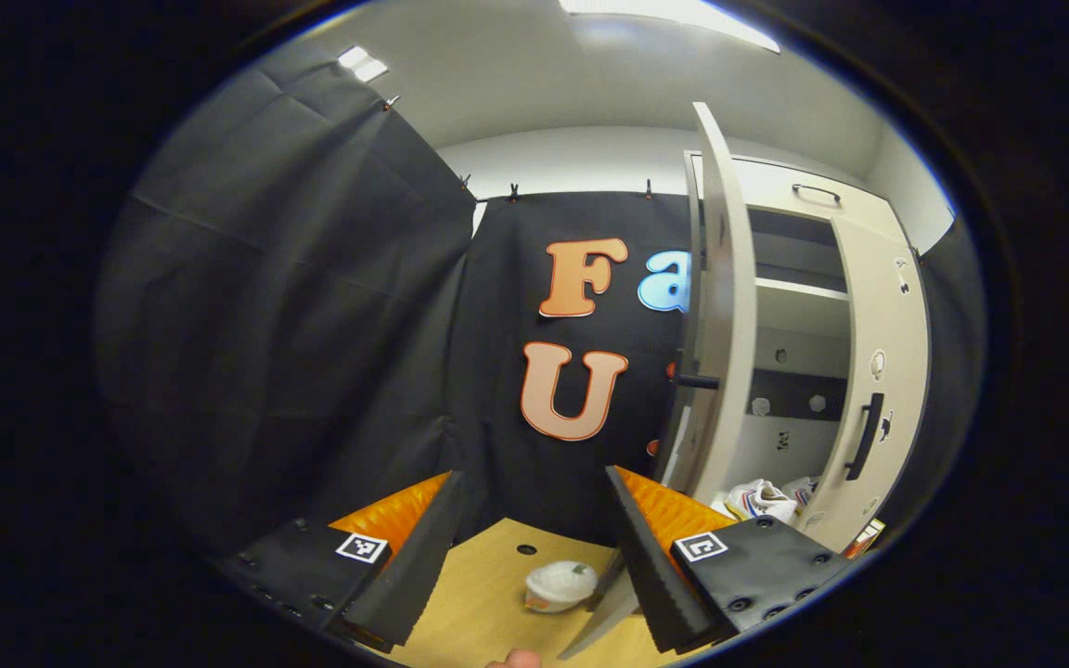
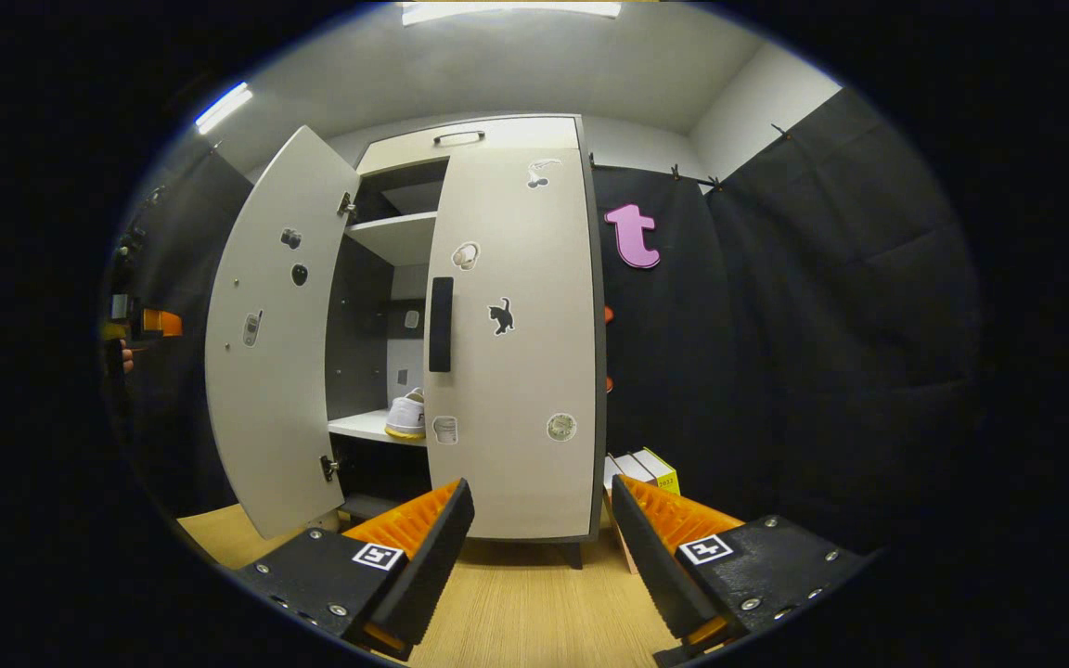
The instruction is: Grab one shoe with the right hand and put it into the shoe cabinet, grab the other shoe with the left hand and put it into the shoe cabinet; then close the right door with the right hand and the left door with the left hand.
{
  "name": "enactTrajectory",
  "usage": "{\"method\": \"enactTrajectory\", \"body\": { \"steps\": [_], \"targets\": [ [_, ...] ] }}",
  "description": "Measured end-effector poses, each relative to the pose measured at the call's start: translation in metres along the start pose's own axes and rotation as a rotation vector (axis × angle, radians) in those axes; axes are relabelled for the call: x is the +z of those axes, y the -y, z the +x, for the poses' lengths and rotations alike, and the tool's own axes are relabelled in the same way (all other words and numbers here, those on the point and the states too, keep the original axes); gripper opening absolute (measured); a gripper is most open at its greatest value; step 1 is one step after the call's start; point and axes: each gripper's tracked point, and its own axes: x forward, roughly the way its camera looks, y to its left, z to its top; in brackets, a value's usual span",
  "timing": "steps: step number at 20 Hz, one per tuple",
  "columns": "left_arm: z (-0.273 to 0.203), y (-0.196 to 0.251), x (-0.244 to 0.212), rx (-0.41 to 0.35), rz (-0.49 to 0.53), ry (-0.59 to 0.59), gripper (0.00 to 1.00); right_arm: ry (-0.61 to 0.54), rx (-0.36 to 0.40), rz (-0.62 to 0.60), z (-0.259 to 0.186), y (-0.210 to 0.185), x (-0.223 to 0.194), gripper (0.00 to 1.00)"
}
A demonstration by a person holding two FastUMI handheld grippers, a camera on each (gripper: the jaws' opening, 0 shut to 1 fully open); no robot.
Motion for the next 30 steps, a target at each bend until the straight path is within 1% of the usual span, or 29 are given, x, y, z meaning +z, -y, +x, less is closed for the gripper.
{"method": "enactTrajectory", "body": {
  "steps": [2,4,5,6,7,8,9,10,11,12,13,14,16,17,18,20,21,22,23,24,28,30],
  "targets": [
    [0.025,0.000,-0.006,-0.003,0.006,-0.027,0.97,-0.003,0.000,0.007,0.000,0.000,0.000,0.92],
    [0.044,0.011,-0.007,-0.032,-0.004,-0.032,0.97,-0.004,-0.009,0.004,0.002,0.004,0.001,0.92],
    [0.049,0.014,-0.010,-0.041,0.004,-0.035,0.94,0.000,-0.014,0.002,0.003,0.006,0.003,0.92],
    [0.054,0.016,-0.011,-0.049,0.021,-0.037,0.99,0.003,-0.016,-0.001,0.004,0.007,0.005,0.92],
    [0.057,0.020,-0.012,-0.052,0.037,-0.039,0.99,0.008,-0.019,-0.005,0.005,0.008,0.006,0.92],
    [0.058,0.021,-0.012,-0.044,0.053,-0.036,0.96,0.016,-0.024,-0.011,0.005,0.010,0.009,0.92],
    [0.059,0.022,-0.011,-0.039,0.076,-0.017,0.96,0.026,-0.028,-0.016,0.005,0.011,0.012,0.92],
    [0.057,0.024,-0.009,-0.038,0.091,-0.005,0.93,0.030,-0.032,-0.018,0.005,0.012,0.013,0.92],
    [0.056,0.025,-0.008,-0.037,0.095,-0.003,0.96,0.032,-0.034,-0.018,0.004,0.013,0.013,0.92],
    [0.055,0.027,-0.007,-0.043,0.094,-0.002,0.93,0.031,-0.034,-0.017,0.005,0.014,0.013,0.92],
    [0.054,0.029,-0.009,-0.049,0.089,-0.006,0.99,0.031,-0.034,-0.016,0.006,0.014,0.014,0.92],
    [0.052,0.032,-0.010,-0.055,0.081,-0.011,0.99,0.033,-0.034,-0.014,0.007,0.014,0.014,0.92],
    [0.048,0.044,-0.012,-0.084,0.062,-0.018,0.93,0.036,-0.028,-0.012,0.007,0.013,0.016,0.92],
    [0.044,0.051,-0.015,-0.104,0.049,-0.023,0.96,0.037,-0.024,-0.013,0.005,0.012,0.016,0.92],
    [0.040,0.062,-0.016,-0.130,0.038,-0.028,0.94,0.039,-0.022,-0.016,0.005,0.012,0.017,0.92],
    [0.031,0.087,-0.019,-0.195,0.030,-0.033,0.93,0.035,-0.020,-0.020,0.005,0.013,0.016,0.92],
    [0.027,0.102,-0.022,-0.227,0.025,-0.038,0.96,0.034,-0.022,-0.020,0.003,0.013,0.016,0.92],
    [0.027,0.112,-0.024,-0.250,0.017,-0.042,0.96,0.033,-0.025,-0.023,0.002,0.015,0.017,0.92],
    [0.024,0.124,-0.026,-0.275,0.009,-0.047,0.94,0.031,-0.032,-0.028,0.000,0.019,0.016,0.92],
    [0.023,0.137,-0.029,-0.304,-0.001,-0.053,0.96,0.028,-0.038,-0.031,-0.002,0.022,0.016,0.92],
    [0.020,0.177,-0.040,-0.371,-0.020,-0.065,0.96,0.024,-0.061,-0.025,-0.013,0.030,0.019,0.92],
    [0.014,0.188,-0.045,-0.386,-0.016,-0.064,0.96,0.030,-0.073,-0.030,-0.016,0.033,0.022,0.92]
  ]
}}
